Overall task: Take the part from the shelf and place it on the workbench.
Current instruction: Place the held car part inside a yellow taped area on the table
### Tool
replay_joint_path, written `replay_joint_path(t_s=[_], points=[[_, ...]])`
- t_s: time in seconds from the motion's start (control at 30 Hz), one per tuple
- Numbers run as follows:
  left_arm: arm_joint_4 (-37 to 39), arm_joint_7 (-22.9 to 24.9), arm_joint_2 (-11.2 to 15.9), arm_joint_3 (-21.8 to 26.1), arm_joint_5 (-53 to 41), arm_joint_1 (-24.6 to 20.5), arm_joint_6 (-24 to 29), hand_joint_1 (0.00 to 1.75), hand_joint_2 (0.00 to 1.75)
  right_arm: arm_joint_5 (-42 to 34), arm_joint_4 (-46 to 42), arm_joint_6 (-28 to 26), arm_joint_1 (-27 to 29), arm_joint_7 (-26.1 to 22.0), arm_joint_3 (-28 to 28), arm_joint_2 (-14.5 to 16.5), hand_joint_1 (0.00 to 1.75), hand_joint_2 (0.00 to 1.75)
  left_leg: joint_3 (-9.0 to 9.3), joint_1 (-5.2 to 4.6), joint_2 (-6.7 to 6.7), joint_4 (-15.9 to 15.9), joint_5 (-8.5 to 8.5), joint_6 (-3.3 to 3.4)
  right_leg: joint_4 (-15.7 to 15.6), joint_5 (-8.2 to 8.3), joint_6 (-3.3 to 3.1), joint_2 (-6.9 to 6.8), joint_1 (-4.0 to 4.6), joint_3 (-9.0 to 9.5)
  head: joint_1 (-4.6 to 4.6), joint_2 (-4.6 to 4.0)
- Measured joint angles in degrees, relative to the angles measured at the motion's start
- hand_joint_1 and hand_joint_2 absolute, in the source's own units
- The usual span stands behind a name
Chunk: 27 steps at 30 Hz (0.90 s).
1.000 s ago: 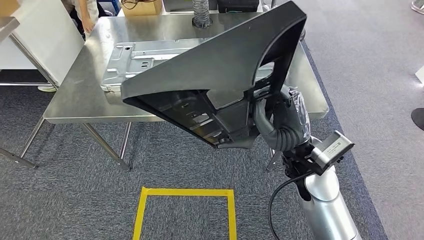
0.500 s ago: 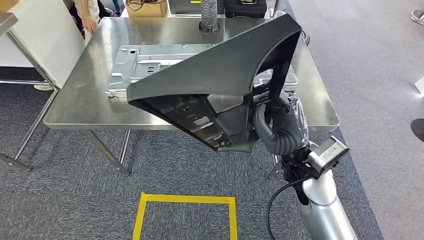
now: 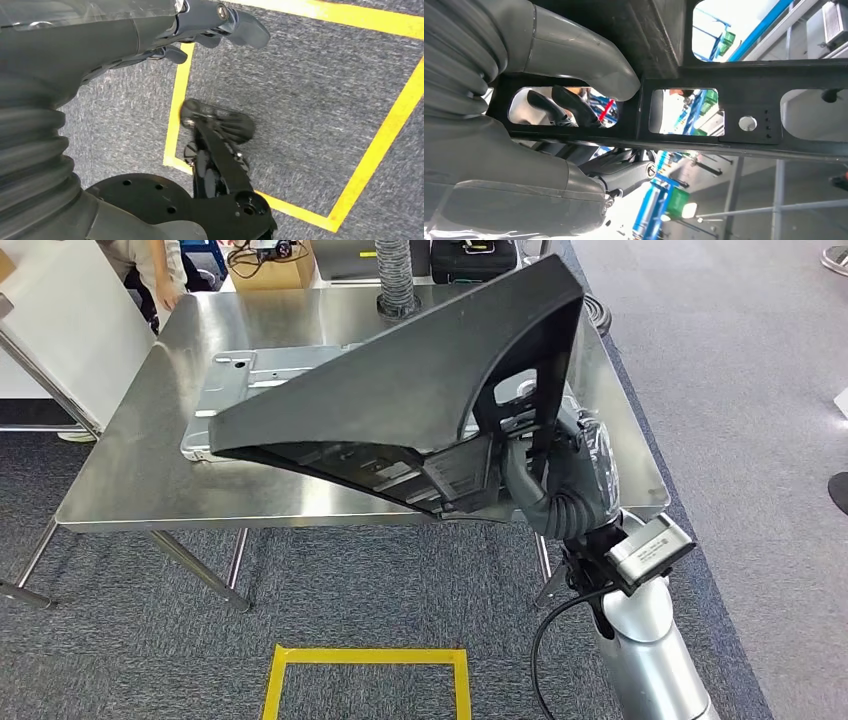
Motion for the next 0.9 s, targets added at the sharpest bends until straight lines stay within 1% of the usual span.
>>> replay_joint_path(t_s=[0.03, 0.07, 0.1, 0.13, 0.17, 0.23, 0.27, 0.3, 0.33, 0.37, 0.4, 0.43, 0.47, 0.5, 0.53, 0.57, 0.6, 0.63, 0.7, 0.77, 0.8, 0.83, 0.87, 0.9], points=[[0.00, -0.01, 0.00, 0.11, -0.05, 0.04, -0.01, 0.00, 1.75, 0.25, -0.21, -0.12, -0.39, 0.03, -0.06, 0.00, 1.75, 1.75, 1.17, 0.01, 0.02, -4.13, 3.10, 0.16, -0.01, -0.49, 0.16, 0.03, 0.00, 0.63, -0.01, 0.00], [0.00, -0.01, 0.00, 0.25, -0.11, 0.05, -0.04, 0.00, 1.75, 0.53, -0.44, -0.30, -0.84, -0.02, -0.13, -0.01, 1.75, 1.75, 2.49, -0.08, 0.01, -7.96, 5.34, 0.37, 0.03, -0.95, 0.40, 0.05, 0.09, 1.11, -0.02, -0.01], [0.00, -0.03, 0.00, 0.38, -0.21, 0.03, -0.07, 0.00, 1.75, 0.82, -0.68, -0.53, -1.28, -0.09, -0.19, -0.01, 1.75, 1.75, 3.53, -0.18, 0.00, -10.88, 6.67, 0.67, 0.09, -1.30, 0.66, 0.09, 0.17, 1.34, -0.05, 0.00], [0.00, -0.05, 0.00, 0.49, -0.32, 0.03, -0.11, 0.00, 1.75, 1.07, -0.92, -0.74, -1.68, -0.15, -0.25, -0.02, 1.75, 1.75, 4.03, -0.31, -0.01, -12.41, 7.04, 0.96, 0.11, -1.54, 0.96, 0.14, 0.24, 1.37, -0.05, 0.01], [0.00, -0.07, 0.00, 0.60, -0.43, 0.02, -0.14, 0.00, 1.75, 1.23, -1.17, -0.89, -2.06, -0.16, -0.31, -0.03, 1.75, 1.75, 4.12, -0.46, -0.04, -12.64, 6.64, 1.28, 0.08, -1.67, 1.27, 0.18, 0.28, 1.34, -0.05, 0.01], [0.00, -0.10, -0.01, 0.74, -0.62, 0.04, -0.16, 0.00, 1.75, 1.34, -1.86, -0.96, -2.91, 0.06, -0.46, -0.06, 1.75, 1.75, 4.38, -0.37, -0.07, -13.06, 6.37, 2.00, 0.06, -2.04, 1.95, 0.16, 0.21, 1.53, -0.03, 0.01], [0.00, -0.11, -0.04, 0.78, -0.68, 0.04, -0.18, 0.00, 1.75, 1.34, -2.25, -0.96, -3.49, 0.21, -0.57, -0.09, 1.75, 1.75, 4.74, -0.29, -0.06, -13.30, 6.22, 2.41, 0.82, -2.55, 2.26, 0.09, 0.15, 1.38, 0.02, 0.00], [0.00, -0.13, -0.06, 0.81, -0.72, 0.01, -0.21, 0.00, 1.75, 1.33, -2.60, -0.95, -4.17, 0.33, -0.67, -0.12, 1.75, 1.75, 5.13, -0.18, -0.05, -13.56, 6.09, 2.79, 2.70, -3.49, 2.50, 0.03, 0.13, 0.58, 0.09, 0.00], [0.00, -0.15, -0.08, 0.84, -0.74, -0.03, -0.25, 0.00, 1.75, 1.31, -2.87, -0.94, -4.78, 0.42, -0.77, -0.18, 1.75, 1.75, 5.48, -0.18, -0.02, -13.71, 5.93, 3.09, 5.83, -4.80, 2.64, -0.02, 0.02, -1.03, 0.13, 0.01], [0.00, -0.16, -0.09, 0.87, -0.76, -0.09, -0.27, 0.00, 1.75, 1.26, -3.06, -0.91, -5.30, 0.45, -0.82, -0.24, 1.75, 1.75, 5.72, -0.22, -0.01, -13.72, 5.67, 3.34, 9.95, -6.29, 2.74, -0.04, 0.02, -3.43, 0.19, 0.01], [0.00, -0.16, -0.09, 0.91, -0.77, -0.13, -0.28, 0.00, 1.75, 1.16, -3.19, -0.84, -5.64, 0.50, -0.84, -0.34, 1.75, 1.75, 5.95, -0.25, -0.02, -13.69, 5.41, 3.48, 13.96, -7.43, 2.81, -0.04, 0.01, -6.00, 0.18, 0.01], [0.00, -0.16, -0.09, 0.95, -0.77, -0.15, -0.28, 0.00, 1.75, 1.02, -3.33, -0.71, -5.84, 0.57, -0.83, -0.46, 1.75, 1.75, 6.26, -0.28, -0.05, -13.66, 5.11, 3.53, 16.67, -7.64, 2.85, -0.04, -0.01, -8.05, 0.18, 0.01], [0.00, -0.16, -0.10, 1.00, -0.77, -0.15, -0.28, 0.00, 1.75, 0.84, -3.52, -0.53, -6.04, 0.64, -0.80, -0.59, 1.75, 1.75, 6.68, -0.30, -0.10, -13.62, 4.75, 3.52, 17.27, -6.65, 2.83, -0.04, -0.01, -9.10, 0.20, 0.00], [0.00, -0.15, -0.13, 1.05, -0.77, -0.11, -0.28, 0.00, 1.75, 0.65, -3.78, -0.31, -6.31, 0.73, -0.76, -0.74, 1.75, 1.75, 7.21, -0.32, -0.15, -13.59, 4.36, 3.45, 15.44, -4.54, 2.71, -0.04, 0.00, -8.91, 0.20, 0.01], [0.00, -0.14, -0.19, 1.09, -0.78, -0.08, -0.28, 0.00, 1.75, 0.46, -4.09, -0.12, -6.65, 0.82, -0.70, -0.86, 1.75, 1.75, 7.81, -0.34, -0.19, -13.58, 3.94, 3.35, 11.77, -1.71, 2.50, -0.05, 0.03, -7.76, 0.20, 0.00], [0.01, -0.14, -0.31, 1.14, -0.78, -0.05, -0.28, 0.00, 1.75, 0.29, -4.37, 0.02, -7.02, 0.91, -0.63, -1.02, 1.75, 1.75, 8.25, -0.37, -0.20, -13.58, 3.52, 3.20, 7.64, 0.76, 2.15, -0.07, 0.12, -6.23, 0.20, 0.00], [0.01, -0.14, -0.43, 1.20, -0.79, -0.07, -0.28, 0.00, 1.75, 0.10, -4.61, 0.11, -7.37, 1.00, -0.55, -1.17, 1.75, 1.75, 8.57, -0.48, -0.23, -13.49, 3.11, 2.96, 4.11, 2.33, 1.83, -0.11, 0.26, -4.92, 0.18, 0.01], [0.01, -0.14, -0.55, 1.25, -0.79, -0.15, -0.28, 0.00, 1.75, -0.08, -4.80, 0.14, -7.61, 1.14, -0.43, -1.30, 1.75, 1.75, 8.71, -0.53, -0.24, -13.47, 2.77, 2.69, 1.87, 3.04, 1.53, -0.14, 0.43, -4.12, 0.16, 0.00], [0.01, -0.16, -0.66, 1.40, -0.85, -0.29, -0.28, 0.00, 1.75, -0.59, -4.98, 0.13, -7.88, 1.40, -0.12, -1.63, 1.75, 1.75, 8.90, -0.59, -0.22, -13.59, 2.27, 2.04, 0.66, 2.62, 1.04, -0.09, 0.70, -3.73, 0.12, 0.01], [-0.01, -0.19, -0.66, 1.61, -1.00, -0.32, -0.28, 0.00, 1.75, -1.26, -5.03, 0.11, -8.00, 1.64, 0.18, -1.95, 1.75, 1.75, 9.11, -0.56, -0.10, -13.25, 1.66, 1.44, 0.25, 2.34, 0.55, 0.01, 0.39, -3.12, 0.07, 0.01], [-0.02, -0.22, -0.68, 1.73, -1.07, -0.34, -0.29, 0.00, 1.75, -1.65, -5.02, 0.11, -8.12, 1.71, 0.33, -2.07, 1.75, 1.75, 8.64, -0.55, -0.05, -11.85, 0.91, 1.18, -0.01, 2.20, 0.30, 0.01, 0.18, -2.67, -0.03, 0.01], [-0.02, -0.23, -0.69, 1.85, -1.12, -0.37, -0.30, 0.00, 1.75, -2.00, -4.99, 0.11, -8.23, 1.74, 0.51, -2.16, 1.75, 1.75, 7.34, -0.45, -0.03, -9.09, -0.32, 0.93, -0.19, 2.00, 0.10, -0.01, 0.03, -2.21, -0.11, 0.01], [-0.02, -0.25, -0.73, 1.98, -1.15, -0.39, -0.31, 0.00, 1.75, -2.29, -4.96, 0.11, -8.33, 1.74, 0.69, -2.25, 1.75, 1.75, 5.25, -0.35, -0.01, -5.24, -1.81, 0.72, -0.23, 1.70, -0.08, -0.04, 0.05, -1.84, -0.17, 0.00], [-0.02, -0.25, -0.74, 2.08, -1.16, -0.37, -0.31, 0.00, 1.75, -2.50, -4.89, 0.12, -8.37, 1.74, 0.86, -2.33, 1.75, 1.75, 2.75, -0.24, -0.02, -1.11, -3.12, 0.55, -0.21, 1.37, -0.14, -0.05, 0.07, -1.50, -0.24, 0.01]])
